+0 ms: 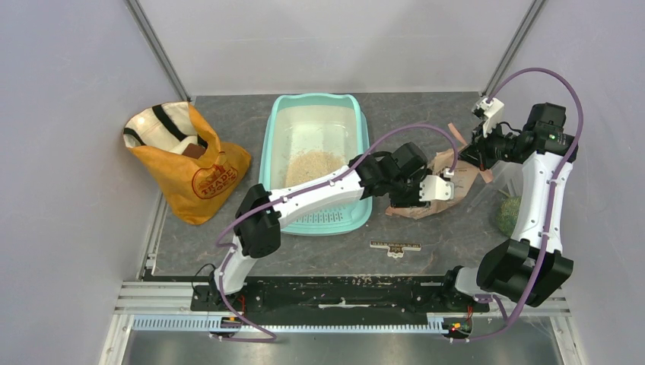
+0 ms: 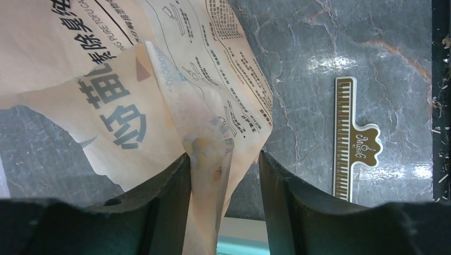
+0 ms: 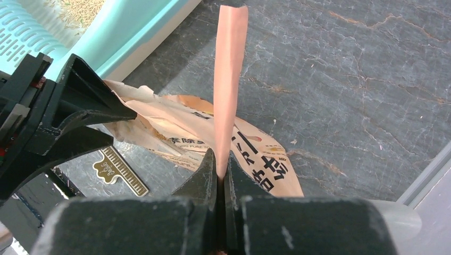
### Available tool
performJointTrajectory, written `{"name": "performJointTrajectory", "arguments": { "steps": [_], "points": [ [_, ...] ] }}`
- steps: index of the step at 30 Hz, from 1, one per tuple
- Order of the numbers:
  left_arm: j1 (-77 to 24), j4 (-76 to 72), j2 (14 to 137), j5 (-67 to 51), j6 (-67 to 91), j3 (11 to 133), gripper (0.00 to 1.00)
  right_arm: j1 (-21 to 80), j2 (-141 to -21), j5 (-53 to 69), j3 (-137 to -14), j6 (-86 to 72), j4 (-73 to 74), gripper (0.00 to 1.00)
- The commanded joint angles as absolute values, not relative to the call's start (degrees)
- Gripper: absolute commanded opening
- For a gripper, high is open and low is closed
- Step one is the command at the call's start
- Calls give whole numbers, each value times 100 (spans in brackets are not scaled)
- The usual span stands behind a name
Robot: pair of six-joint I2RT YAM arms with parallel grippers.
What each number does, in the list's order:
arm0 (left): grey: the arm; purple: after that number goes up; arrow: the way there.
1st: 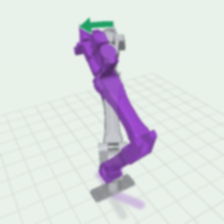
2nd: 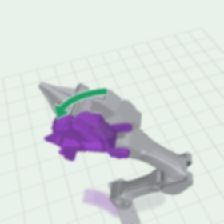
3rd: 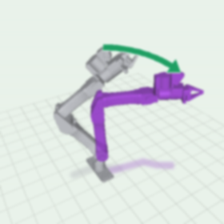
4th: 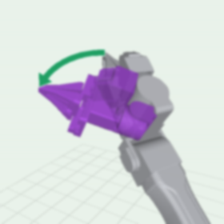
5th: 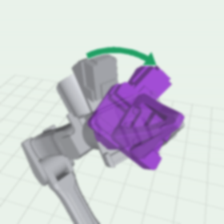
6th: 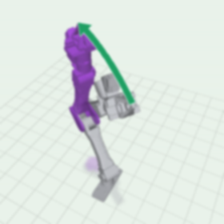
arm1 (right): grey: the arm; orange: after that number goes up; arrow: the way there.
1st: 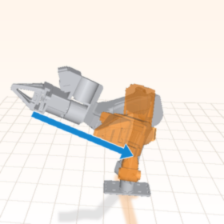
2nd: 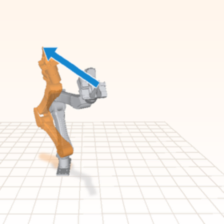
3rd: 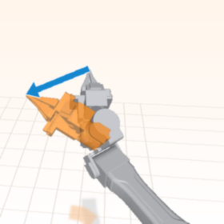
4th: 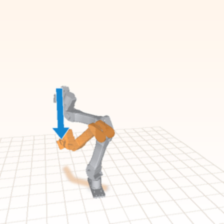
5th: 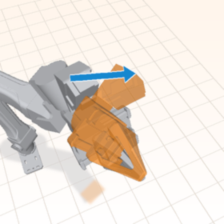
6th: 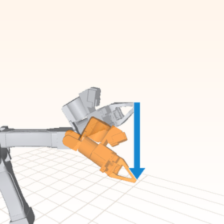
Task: Fill the litter box with clean litter
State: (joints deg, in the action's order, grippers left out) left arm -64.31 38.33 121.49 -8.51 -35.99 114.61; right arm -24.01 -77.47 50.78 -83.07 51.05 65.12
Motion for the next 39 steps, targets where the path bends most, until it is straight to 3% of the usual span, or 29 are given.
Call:
{"name": "performJointTrajectory", "arguments": {
  "steps": [1,5,10,15,20,26,32,39],
  "points": [
    [-6367,4294,12302,-998,-3248,11652,58,-2426,-7740,5335,-8536,4966,6381,0],
    [-6333,4137,12390,-598,-3239,11829,70,-2426,-7728,5361,-8499,4970,6381,0],
    [-6370,4197,12625,-430,-3439,12152,67,-2426,-7764,5372,-8482,4957,6381,0],
    [-6338,4588,12857,-938,-3442,12500,40,-2426,-7767,5352,-8455,4957,6374,0],
    [-6218,4613,12674,-1806,-3370,12424,3,-2426,-7797,5291,-8438,4759,6196,0],
    [-6054,4351,12450,-2285,-3539,12284,2,-2281,-7766,5326,-8339,4281,5735,0],
    [-5882,4241,12661,-2149,-3648,12867,2,-1872,-7893,5221,-8297,2878,4465,0],
    [-5656,3603,12123,-1704,-3893,12367,2,-1493,-8064,5360,-8645,2015,3877,0]
  ]
}}
